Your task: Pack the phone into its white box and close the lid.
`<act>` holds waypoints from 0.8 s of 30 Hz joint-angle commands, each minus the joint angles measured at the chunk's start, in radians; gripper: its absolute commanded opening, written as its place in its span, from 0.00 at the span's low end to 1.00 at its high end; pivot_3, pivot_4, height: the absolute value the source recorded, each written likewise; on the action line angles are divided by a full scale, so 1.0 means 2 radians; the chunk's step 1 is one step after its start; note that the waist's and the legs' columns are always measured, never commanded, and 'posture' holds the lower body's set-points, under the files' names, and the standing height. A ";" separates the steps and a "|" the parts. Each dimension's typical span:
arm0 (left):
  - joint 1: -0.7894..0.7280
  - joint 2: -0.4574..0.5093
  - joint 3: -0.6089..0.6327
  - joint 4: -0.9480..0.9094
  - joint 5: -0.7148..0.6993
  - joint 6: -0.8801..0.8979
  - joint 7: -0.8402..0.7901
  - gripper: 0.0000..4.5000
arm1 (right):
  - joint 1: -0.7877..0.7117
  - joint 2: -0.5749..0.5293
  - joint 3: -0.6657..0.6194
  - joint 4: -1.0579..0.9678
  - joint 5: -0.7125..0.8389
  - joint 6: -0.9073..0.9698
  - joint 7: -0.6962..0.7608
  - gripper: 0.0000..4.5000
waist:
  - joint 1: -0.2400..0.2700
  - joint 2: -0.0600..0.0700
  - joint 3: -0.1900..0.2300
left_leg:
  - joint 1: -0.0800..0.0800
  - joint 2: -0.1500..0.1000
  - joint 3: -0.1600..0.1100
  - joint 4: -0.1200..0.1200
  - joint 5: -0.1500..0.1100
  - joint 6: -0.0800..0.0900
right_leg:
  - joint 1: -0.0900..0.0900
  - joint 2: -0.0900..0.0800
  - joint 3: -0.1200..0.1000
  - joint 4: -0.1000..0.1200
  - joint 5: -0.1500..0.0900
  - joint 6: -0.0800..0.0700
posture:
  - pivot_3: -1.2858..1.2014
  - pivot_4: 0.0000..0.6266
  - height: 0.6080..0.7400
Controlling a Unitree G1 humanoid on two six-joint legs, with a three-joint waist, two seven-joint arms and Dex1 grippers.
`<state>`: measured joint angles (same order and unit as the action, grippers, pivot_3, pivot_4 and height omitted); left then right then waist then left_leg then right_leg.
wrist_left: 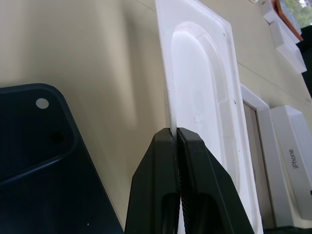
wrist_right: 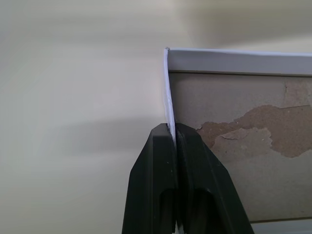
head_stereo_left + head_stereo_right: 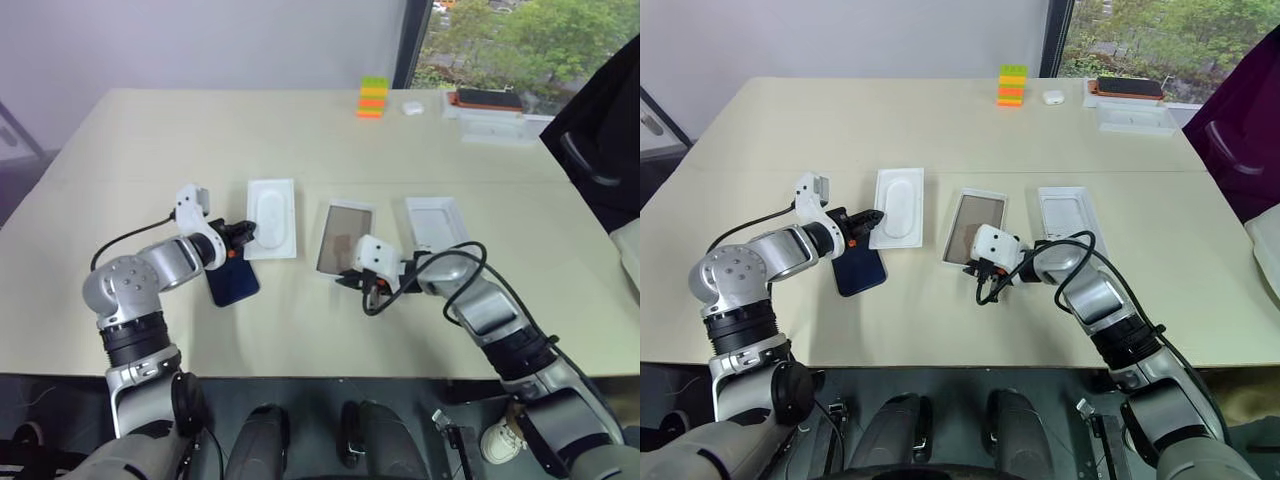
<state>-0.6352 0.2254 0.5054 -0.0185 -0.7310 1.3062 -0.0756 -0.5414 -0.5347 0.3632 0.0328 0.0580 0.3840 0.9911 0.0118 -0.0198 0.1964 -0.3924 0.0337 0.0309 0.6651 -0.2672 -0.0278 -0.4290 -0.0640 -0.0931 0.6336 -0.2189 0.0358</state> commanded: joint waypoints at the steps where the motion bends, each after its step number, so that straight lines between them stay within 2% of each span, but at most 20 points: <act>1: -0.011 -0.003 0.002 -0.018 -0.011 -0.002 0.003 0.00 | 0.003 -0.007 -0.013 -0.030 0.012 -0.016 0.015 0.04 | 0.000 0.000 0.000 | 0.000 0.000 0.000 0.000 0.000 0.000 | 0.000 0.000 0.000 0.000 0.000 0.000 | 0.52 0.24 1.00; 5: -0.015 -0.007 0.000 -0.034 -0.019 0.010 0.006 0.00 | 0.030 -0.020 -0.014 -0.083 0.038 -0.015 0.048 0.04 | 0.000 0.000 0.000 | 0.000 0.000 0.000 0.000 0.000 0.000 | 0.000 0.000 0.000 0.000 0.000 0.000 | 0.52 0.24 1.00; 8: -0.023 -0.015 0.012 -0.044 -0.030 0.026 0.018 0.00 | 0.038 -0.016 -0.008 -0.103 0.038 -0.001 0.042 0.04 | 0.000 0.000 0.000 | 0.000 0.000 -0.001 0.000 0.000 0.000 | 0.000 0.000 0.000 0.000 0.000 0.000 | 0.52 0.24 1.00; 15: -0.027 -0.024 0.019 -0.065 -0.041 0.053 0.033 0.00 | 0.036 0.004 0.008 -0.082 0.014 -0.016 0.020 0.04 | 0.000 0.000 0.000 | 0.000 0.000 -0.001 0.000 0.000 0.000 | 0.000 0.000 0.000 0.000 0.000 0.000 | 0.52 0.24 1.00; 18: -0.026 -0.026 0.023 -0.073 -0.044 0.062 0.038 0.00 | 0.029 0.011 0.003 -0.076 0.010 -0.015 0.009 0.22 | 0.000 0.000 0.000 | 0.000 0.000 -0.001 0.000 0.000 0.000 | 0.000 0.000 0.000 0.000 0.000 0.000 | 0.52 0.24 1.00; 22: -0.027 -0.038 0.033 -0.085 -0.051 0.080 0.047 0.00 | 0.020 0.009 -0.022 -0.089 0.039 0.007 0.013 0.66 | 0.000 0.000 0.000 | 0.000 0.000 -0.001 0.000 0.000 0.000 | 0.000 0.000 0.000 0.000 0.000 0.000 | 0.52 0.24 1.00; 24: -0.023 -0.045 0.034 -0.094 -0.053 0.091 0.050 0.00 | 0.015 0.005 -0.043 -0.099 0.063 0.024 0.017 0.66 | 0.001 -0.001 0.000 | 0.000 0.000 -0.001 0.000 0.000 0.000 | 0.000 0.000 0.000 0.000 0.000 0.000 | 0.52 0.24 1.00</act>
<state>-0.6741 0.1416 0.5662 -0.1581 -0.8116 1.4753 0.0230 -0.4837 -0.5216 0.3363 -0.1121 0.1347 0.4133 1.0186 0.0131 -0.0208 0.1969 -0.3927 0.0336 0.0290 0.6648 -0.2671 -0.0280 -0.4290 -0.0642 -0.0929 0.6334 -0.2189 0.0359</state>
